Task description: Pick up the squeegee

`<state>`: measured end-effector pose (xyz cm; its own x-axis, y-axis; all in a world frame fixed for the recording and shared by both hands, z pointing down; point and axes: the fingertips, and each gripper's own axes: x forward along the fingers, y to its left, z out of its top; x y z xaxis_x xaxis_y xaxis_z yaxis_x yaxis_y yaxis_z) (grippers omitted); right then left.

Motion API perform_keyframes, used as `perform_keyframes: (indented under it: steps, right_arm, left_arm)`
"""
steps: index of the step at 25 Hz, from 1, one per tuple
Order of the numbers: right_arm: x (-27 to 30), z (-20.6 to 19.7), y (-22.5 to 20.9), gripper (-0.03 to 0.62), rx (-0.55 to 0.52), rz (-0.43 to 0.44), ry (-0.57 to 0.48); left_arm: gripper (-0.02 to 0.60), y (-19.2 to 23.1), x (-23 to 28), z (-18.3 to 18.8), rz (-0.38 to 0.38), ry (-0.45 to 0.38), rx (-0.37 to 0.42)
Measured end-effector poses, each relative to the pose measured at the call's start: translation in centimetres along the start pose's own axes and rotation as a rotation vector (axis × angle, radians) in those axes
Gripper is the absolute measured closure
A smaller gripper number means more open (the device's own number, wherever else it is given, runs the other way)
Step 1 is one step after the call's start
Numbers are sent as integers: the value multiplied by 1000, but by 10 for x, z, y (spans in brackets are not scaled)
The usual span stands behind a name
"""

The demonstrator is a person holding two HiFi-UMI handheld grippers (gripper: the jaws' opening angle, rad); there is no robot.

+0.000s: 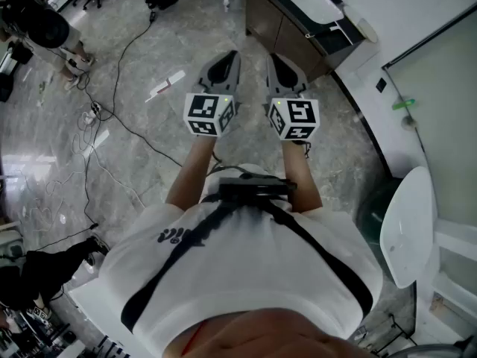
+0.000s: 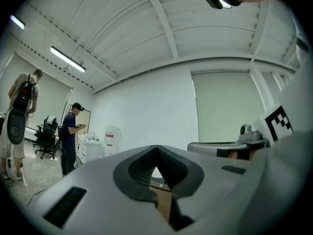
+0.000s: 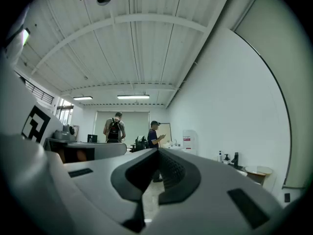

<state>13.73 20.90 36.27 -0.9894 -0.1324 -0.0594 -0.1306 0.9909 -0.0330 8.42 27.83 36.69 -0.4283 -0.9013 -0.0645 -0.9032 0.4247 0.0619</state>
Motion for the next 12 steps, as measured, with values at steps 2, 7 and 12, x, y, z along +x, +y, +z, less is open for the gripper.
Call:
perform_keyframes:
  steps: [2, 7, 12]
  right_arm:
    - [2, 1, 3, 586, 8, -6, -6]
    - [11, -2, 18, 586, 34, -17, -9]
    - [24, -7, 43, 586, 52, -8, -7]
  left_arm:
    - [572, 4, -3, 1, 2, -1, -2]
    - [572, 24, -15, 1, 13, -7, -7]
    - [572, 49, -33, 2, 21, -12, -22]
